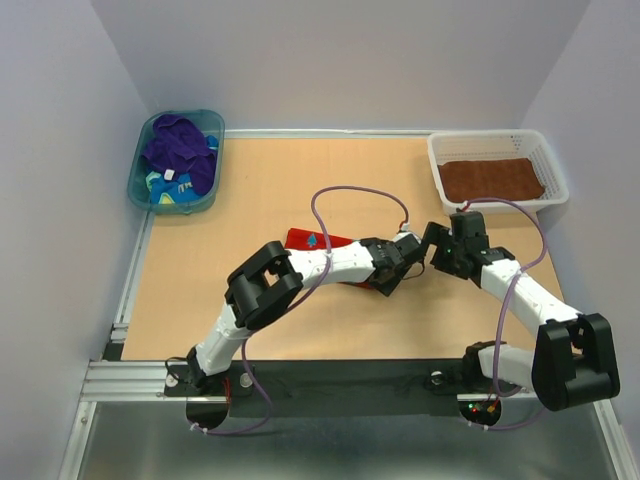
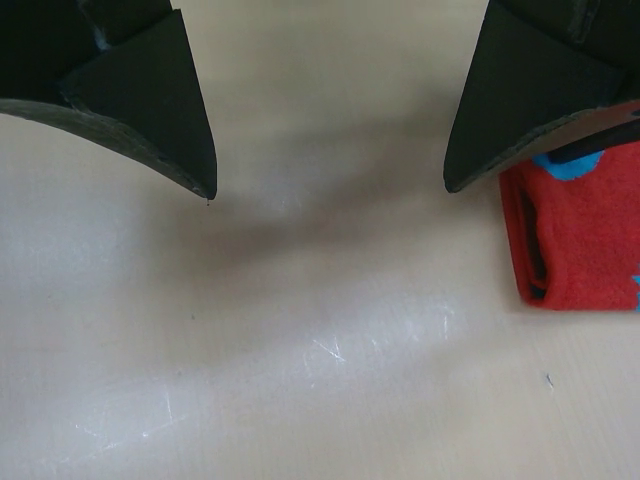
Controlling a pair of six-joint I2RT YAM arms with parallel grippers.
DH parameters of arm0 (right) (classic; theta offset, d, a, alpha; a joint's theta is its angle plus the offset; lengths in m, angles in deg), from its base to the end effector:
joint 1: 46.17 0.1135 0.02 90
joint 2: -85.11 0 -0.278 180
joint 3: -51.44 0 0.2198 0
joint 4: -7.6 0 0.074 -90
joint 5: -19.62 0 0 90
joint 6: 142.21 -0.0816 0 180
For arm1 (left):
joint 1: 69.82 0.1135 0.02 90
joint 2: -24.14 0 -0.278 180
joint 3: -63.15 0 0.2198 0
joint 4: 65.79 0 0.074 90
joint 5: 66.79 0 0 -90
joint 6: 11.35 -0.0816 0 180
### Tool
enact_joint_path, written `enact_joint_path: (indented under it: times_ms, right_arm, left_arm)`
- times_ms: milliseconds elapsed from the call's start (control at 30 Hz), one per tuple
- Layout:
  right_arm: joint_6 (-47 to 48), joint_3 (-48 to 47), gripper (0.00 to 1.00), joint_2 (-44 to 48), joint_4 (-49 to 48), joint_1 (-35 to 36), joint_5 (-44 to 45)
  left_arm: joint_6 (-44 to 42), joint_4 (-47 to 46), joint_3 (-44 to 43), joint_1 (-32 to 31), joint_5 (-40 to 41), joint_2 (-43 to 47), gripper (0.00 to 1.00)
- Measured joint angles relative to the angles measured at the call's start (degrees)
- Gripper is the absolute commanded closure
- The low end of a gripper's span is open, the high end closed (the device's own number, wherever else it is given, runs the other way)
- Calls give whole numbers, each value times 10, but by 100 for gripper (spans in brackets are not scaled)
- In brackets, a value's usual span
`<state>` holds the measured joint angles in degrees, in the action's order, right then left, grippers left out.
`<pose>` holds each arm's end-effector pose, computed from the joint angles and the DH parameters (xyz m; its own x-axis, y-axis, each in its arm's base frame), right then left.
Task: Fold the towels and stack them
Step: Neatly place the folded towel into the bin
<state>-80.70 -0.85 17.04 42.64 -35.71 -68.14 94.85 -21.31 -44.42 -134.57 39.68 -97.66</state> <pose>0.2228 0.0379 0.1910 -0.7449 0.3472 -0.5697 0.2255 0.9347 0.2747 0.2166 -0.4049 0.1656 -0.5745 0.5909 -0.5663 0.6709 0.7363 0.0878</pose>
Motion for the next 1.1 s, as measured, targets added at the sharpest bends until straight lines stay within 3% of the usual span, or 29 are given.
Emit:
enact_joint_path:
  times_ms: [133, 300, 500, 600, 800, 1100]
  right_arm:
    - [0, 7, 1, 0, -1, 0, -6]
    - [0, 9, 1, 0, -1, 0, -12]
    - [-1, 12, 1, 0, -2, 0, -29]
    - [-10, 16, 1, 0, -3, 0, -49]
    - [-55, 17, 1, -4, -23, 0, -114]
    - [-214, 60, 1, -55, -166, 0, -228]
  left_arm:
    - [3, 12, -13, 0, 7, -7, 37]
    - [18, 12, -11, 5, 3, -8, 49]
    - [34, -23, 26, 22, -14, 9, 72]
    - [39, -35, 43, 35, -14, 21, 100]
    - [42, -66, 84, 55, -34, 49, 100]
    - [45, -66, 108, 76, -77, 85, 100]
